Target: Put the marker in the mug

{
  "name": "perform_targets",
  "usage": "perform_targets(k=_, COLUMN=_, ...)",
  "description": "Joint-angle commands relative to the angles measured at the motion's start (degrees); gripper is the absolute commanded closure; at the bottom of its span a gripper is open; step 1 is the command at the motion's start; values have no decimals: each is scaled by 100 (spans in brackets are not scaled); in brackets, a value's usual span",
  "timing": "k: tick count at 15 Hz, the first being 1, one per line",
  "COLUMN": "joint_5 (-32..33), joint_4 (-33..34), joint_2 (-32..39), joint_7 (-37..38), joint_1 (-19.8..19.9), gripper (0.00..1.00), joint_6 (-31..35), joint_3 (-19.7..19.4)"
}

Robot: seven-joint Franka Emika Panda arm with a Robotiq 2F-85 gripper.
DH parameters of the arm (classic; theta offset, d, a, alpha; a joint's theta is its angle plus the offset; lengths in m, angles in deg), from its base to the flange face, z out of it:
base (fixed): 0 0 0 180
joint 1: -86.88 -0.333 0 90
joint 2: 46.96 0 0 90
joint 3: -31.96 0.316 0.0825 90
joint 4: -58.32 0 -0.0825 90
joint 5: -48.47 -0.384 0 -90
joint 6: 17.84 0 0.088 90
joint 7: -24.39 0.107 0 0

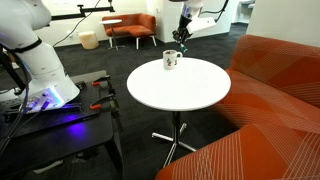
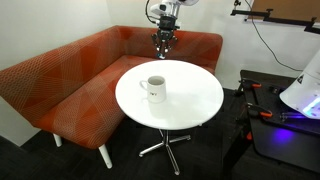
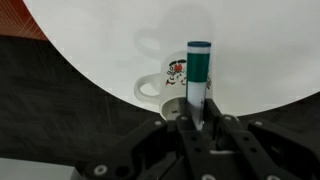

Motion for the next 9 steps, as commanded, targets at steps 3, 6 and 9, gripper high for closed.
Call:
perform_targets(k=3, joint_5=-400, joint_4=138, joint_2=-156, joint_7=-396, joint_1=-195, gripper=95, joint_6=-732, joint_3=-205)
perform_targets(k=6, joint_5=-494, joint_4=252, joint_2=-114, joint_7=-412, joint_1=-289, gripper=95, joint_6=-1002, joint_3=-248)
perform_targets(k=9, joint_5=-595, joint_4=357, joint_2=-53, joint_7=-394, joint_1=-392, gripper=95, joint_6=-1197, joint_3=-266)
